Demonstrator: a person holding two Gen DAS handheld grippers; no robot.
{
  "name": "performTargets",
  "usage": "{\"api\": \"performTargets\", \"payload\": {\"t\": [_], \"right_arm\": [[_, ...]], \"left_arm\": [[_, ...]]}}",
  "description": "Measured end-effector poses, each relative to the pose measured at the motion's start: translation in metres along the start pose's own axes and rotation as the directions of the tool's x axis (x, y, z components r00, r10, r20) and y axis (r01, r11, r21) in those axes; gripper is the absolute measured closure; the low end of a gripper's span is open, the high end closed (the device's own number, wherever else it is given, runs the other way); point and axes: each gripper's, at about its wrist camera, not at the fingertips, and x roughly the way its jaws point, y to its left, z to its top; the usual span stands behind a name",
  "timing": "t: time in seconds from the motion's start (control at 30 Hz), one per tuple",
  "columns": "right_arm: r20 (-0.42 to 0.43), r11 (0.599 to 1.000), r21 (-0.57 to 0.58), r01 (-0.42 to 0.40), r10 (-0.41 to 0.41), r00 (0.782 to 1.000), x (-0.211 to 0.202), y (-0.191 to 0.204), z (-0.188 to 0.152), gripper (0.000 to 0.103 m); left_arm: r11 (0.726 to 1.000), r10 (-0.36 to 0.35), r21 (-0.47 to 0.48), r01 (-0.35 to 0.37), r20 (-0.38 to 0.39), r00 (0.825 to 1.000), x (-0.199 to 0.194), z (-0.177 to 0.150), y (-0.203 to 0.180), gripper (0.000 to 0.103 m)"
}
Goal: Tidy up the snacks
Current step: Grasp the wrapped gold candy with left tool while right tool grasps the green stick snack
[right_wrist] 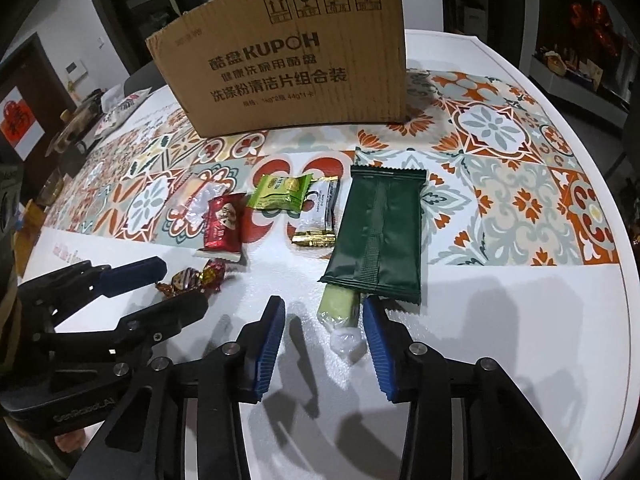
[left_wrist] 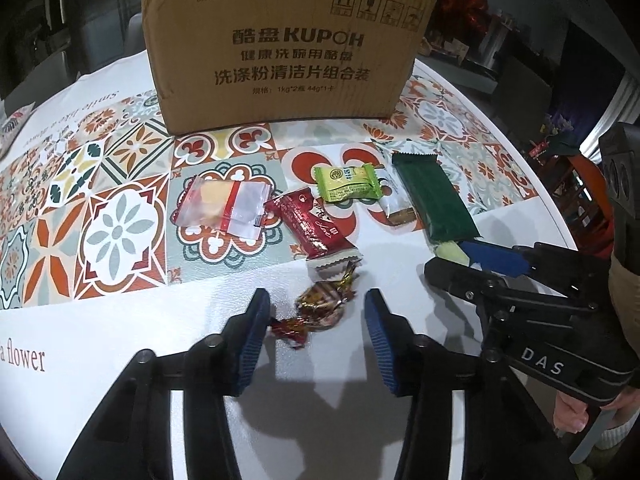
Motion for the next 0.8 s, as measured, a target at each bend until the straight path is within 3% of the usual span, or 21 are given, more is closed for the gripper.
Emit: {"api": "performTargets", "payload": {"t": [0.17, 0.33, 0.5, 0.8], "right_arm": [[0.002, 0.999, -0.040, 0.029, -0.029, 1.000, 0.002, 0.006, 0.000, 0.078], [-0.006, 0.999, -0.053, -0.011, 0.011, 1.000, -0.001, 0.013, -0.003, 0.080], [0.009, 0.997, -0.066, -0.035, 0.035, 0.999, -0.008, 0.021, -0.004, 0.080], [0.036, 0.995, -0.073, -0.065, 0.068, 0.997, -0.024, 0.029, -0.006, 0.080]], "left_arm": [[1.000, -0.023, -0.012, 0.023, -0.019, 1.000, 0.004, -0.001, 0.001, 0.071], [1.000, -0.031, -0.005, 0.031, -0.009, 0.999, 0.001, -0.002, -0.001, 0.088], [1.000, -0.027, 0.012, 0.027, 0.011, 1.000, -0.005, -0.004, -0.004, 0.097], [0.999, -0.046, 0.003, 0.046, 0.058, 0.997, -0.020, -0.003, -0.006, 0.098]]}}
